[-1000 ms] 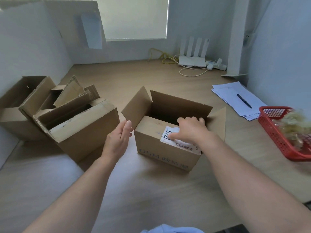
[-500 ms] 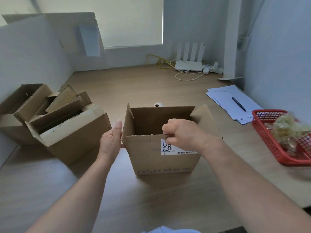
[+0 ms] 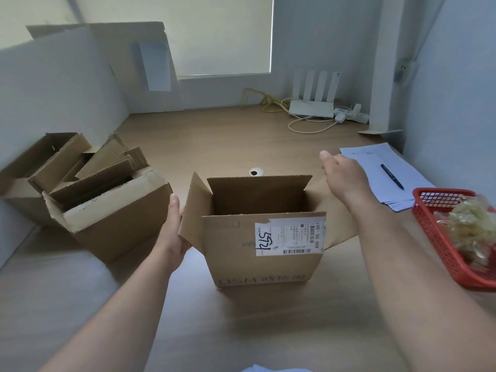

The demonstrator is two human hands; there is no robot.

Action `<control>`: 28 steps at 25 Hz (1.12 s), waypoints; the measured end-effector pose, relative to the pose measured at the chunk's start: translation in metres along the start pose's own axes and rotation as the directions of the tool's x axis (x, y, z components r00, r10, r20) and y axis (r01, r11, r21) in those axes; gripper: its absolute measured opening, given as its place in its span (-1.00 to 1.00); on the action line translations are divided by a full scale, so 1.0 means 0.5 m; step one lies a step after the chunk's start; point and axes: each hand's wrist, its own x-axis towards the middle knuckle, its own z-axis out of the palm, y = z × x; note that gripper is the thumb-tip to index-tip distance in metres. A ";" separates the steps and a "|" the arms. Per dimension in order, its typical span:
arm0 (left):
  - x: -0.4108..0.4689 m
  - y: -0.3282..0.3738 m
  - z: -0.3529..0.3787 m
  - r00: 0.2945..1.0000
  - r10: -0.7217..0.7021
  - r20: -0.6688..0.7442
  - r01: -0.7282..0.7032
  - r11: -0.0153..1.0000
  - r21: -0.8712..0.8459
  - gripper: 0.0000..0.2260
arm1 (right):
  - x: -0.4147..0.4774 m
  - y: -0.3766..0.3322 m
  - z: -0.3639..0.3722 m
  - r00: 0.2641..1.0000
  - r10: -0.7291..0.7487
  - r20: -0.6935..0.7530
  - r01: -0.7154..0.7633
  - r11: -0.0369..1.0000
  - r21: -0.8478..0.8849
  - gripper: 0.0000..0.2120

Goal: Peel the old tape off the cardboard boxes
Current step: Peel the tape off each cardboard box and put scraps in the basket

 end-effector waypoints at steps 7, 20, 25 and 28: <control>-0.003 -0.005 0.015 0.987 -0.113 -0.112 0.121 0.991 0.064 -0.70 | 0.028 0.248 -0.018 0.592 0.730 0.342 -0.600 0.116 0.791 -0.73; 0.014 -0.017 0.034 0.995 -0.104 0.001 0.102 0.977 0.189 -0.76 | -0.045 0.113 0.077 0.659 0.456 0.598 -0.694 0.674 0.252 -0.65; 0.005 0.034 -0.001 0.982 -0.039 0.185 0.064 0.989 -0.133 -0.72 | -0.041 0.083 0.050 0.827 0.115 0.550 -0.473 0.670 0.572 -0.53; 0.015 0.063 -0.017 0.986 0.004 0.167 0.044 0.958 -0.282 -0.55 | -0.026 0.049 0.038 0.863 -0.015 0.505 -0.437 0.479 0.761 -0.67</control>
